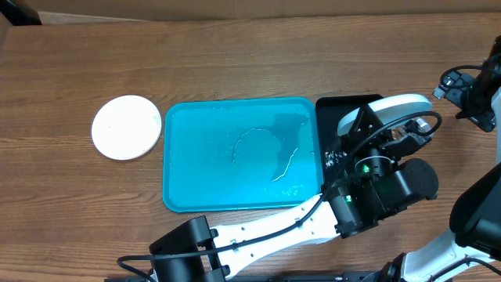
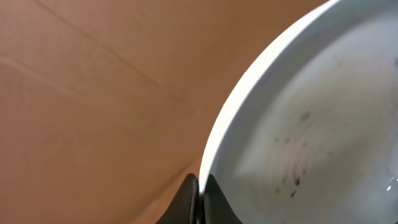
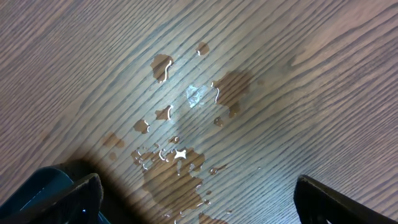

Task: Clean dirty plates on tray and stack at the side
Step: 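Swing the white plate left and lower it onto the plate stack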

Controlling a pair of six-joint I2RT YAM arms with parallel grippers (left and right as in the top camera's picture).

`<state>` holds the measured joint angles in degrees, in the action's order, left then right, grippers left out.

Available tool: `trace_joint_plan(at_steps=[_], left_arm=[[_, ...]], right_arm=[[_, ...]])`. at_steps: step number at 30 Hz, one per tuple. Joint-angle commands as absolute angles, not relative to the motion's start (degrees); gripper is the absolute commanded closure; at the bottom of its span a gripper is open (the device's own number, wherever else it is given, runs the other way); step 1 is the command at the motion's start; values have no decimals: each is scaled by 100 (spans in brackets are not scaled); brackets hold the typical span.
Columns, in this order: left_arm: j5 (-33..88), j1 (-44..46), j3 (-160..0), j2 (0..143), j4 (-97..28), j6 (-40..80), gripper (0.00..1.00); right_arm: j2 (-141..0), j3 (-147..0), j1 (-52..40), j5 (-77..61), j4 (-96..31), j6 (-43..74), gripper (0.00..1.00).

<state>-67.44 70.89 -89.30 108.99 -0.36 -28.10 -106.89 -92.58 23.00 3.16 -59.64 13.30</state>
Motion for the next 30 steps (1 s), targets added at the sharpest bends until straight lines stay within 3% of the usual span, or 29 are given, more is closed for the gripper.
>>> trace_joint_plan(at_steps=[1, 10, 19, 23, 30], left_arm=[[-6965, 7085, -9052, 10857, 25, -2980, 96], [-6947, 7059, -9052, 10857, 12, -2932, 96], [-6803, 6845, -9050, 10857, -582, -1772, 96], [-6077, 6689, -9050, 10860, -1396, -637, 96], [-3535, 6029, -9050, 10862, -3131, 1833, 96]], right_arm=[[-10630, -9301, 2300, 285, -5944, 1354, 0], [-10630, -9301, 2300, 285, -5944, 1354, 0], [-10630, -9301, 2300, 285, -5944, 1354, 0], [-10630, -9301, 2300, 285, -5944, 1354, 0], [-10630, -9301, 2300, 285, -5944, 1354, 0]])
